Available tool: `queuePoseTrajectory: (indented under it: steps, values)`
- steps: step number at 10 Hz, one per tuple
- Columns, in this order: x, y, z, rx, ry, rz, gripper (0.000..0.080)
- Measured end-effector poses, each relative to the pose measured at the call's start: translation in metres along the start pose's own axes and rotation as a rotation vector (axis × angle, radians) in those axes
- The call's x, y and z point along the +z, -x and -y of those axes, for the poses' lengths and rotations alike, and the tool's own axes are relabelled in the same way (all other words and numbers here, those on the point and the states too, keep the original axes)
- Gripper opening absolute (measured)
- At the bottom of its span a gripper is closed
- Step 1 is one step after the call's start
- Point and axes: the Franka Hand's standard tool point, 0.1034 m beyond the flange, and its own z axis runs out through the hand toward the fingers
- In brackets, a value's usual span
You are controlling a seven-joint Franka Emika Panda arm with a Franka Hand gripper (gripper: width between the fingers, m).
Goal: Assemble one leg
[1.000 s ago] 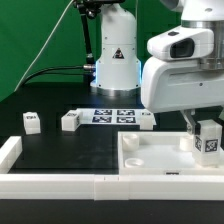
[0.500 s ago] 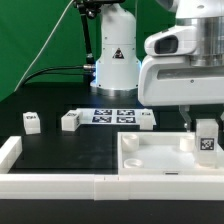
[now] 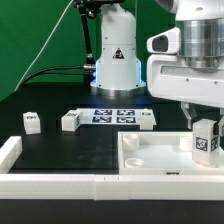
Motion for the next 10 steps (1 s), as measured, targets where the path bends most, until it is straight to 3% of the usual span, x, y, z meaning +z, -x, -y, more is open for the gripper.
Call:
queuePoseTrajectory:
  steps: [4,5,6,7,8,10]
  values:
    - [0.0011,0.0032,0.0013,0.316,0.001,0.0,0.0292]
    - [0.0013,0.0053,0.0024,0.367,-0.002,0.008,0.0388]
    - [0.0013,0.0057,0.0026,0.336,-0.002,0.008,0.0388]
    - [0.0015,0.006,0.0023,0.281,0.0,0.009,0.0562]
    - [0.0016,0.0067,0.0016,0.231,0.006,0.013,0.0625]
    - [0.0013,0.0067,0.0007,-0.036,0.013,0.017,0.0644]
